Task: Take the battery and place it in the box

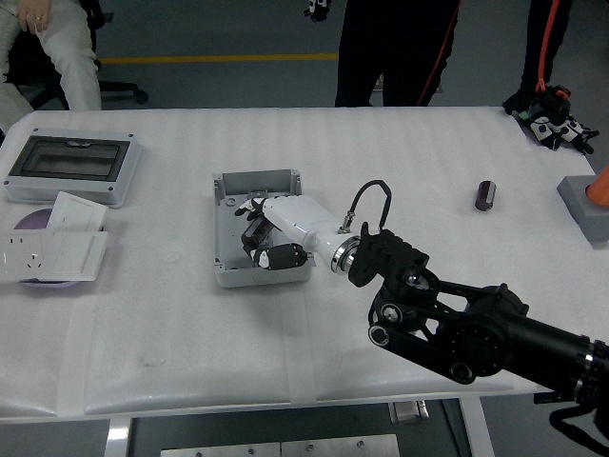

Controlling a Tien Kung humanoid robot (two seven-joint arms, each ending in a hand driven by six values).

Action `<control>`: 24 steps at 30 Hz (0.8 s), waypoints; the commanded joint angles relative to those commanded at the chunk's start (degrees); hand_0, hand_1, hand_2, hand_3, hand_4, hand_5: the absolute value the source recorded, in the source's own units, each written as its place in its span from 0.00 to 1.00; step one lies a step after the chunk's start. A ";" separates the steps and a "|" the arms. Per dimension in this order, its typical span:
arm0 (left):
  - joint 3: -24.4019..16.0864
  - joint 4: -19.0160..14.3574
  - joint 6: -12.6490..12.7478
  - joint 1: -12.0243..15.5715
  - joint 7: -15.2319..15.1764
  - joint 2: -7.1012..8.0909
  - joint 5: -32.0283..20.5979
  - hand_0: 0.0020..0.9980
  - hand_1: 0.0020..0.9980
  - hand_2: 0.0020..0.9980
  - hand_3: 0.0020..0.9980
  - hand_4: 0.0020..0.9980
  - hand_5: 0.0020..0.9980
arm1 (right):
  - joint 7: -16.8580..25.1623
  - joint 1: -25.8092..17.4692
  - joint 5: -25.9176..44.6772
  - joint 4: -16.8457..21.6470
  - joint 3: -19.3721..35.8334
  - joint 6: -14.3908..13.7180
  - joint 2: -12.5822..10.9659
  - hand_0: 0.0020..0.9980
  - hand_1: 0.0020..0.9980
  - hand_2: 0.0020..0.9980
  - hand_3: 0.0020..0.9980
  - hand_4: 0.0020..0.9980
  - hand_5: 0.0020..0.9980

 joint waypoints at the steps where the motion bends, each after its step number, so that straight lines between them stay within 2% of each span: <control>1: 0.00 0.00 -0.01 0.00 0.00 0.00 0.01 0.37 0.58 0.47 0.39 0.65 0.41 | -0.01 0.00 -0.03 -0.06 -0.01 0.02 0.01 1.00 0.91 0.92 0.99 0.68 0.25; 5: -0.08 0.00 -0.15 0.02 0.08 -0.01 0.14 0.37 0.58 0.47 0.39 0.65 0.41 | -0.12 -0.04 -0.24 -0.65 -0.04 0.29 0.02 1.00 0.91 0.92 0.99 0.68 0.25; 6: -0.12 -0.01 -0.19 0.02 0.11 0.00 0.21 0.37 0.58 0.47 0.38 0.64 0.40 | -0.15 -0.04 -0.28 -0.72 -0.06 0.36 0.01 1.00 0.92 0.93 1.00 0.72 0.28; 9: -0.19 0.00 -0.22 0.00 0.10 0.00 0.36 0.37 0.58 0.47 0.38 0.64 0.40 | -0.24 -0.06 -0.43 -0.83 0.15 0.51 -0.17 1.00 0.92 0.93 1.00 0.72 0.28; 11: -0.17 0.00 -0.17 -0.06 0.03 -0.04 0.38 0.37 0.58 0.47 0.38 0.64 0.40 | -0.24 0.04 -0.54 -0.84 0.99 0.48 -0.99 1.00 0.92 0.93 1.00 0.72 0.28; 12: -0.11 0.01 -0.13 -0.10 -0.03 -0.05 0.31 0.37 0.59 0.46 0.38 0.63 0.39 | -0.25 0.19 -0.53 -0.90 1.61 0.43 -1.66 1.00 0.91 0.92 1.00 0.77 0.31; 18: 0.16 0.01 0.17 -0.23 -0.20 -0.07 0.08 0.37 0.59 0.46 0.38 0.62 0.39 | -0.46 2.51 0.12 -3.82 7.81 0.70 -8.54 1.00 0.89 0.91 1.00 0.77 0.31; 23: -0.11 -0.02 0.26 -0.22 -0.04 -0.04 0.34 0.37 0.59 0.46 0.38 0.62 0.39 | 0.11 6.44 3.17 -9.85 9.23 1.54 -15.06 1.00 0.89 0.91 1.00 0.77 0.31; 24: -0.09 -0.02 0.26 -0.25 -0.05 -0.03 0.33 0.37 0.59 0.46 0.38 0.61 0.39 | 0.24 7.19 4.05 -11.09 8.71 1.89 -16.12 1.00 0.84 0.87 0.97 0.79 0.34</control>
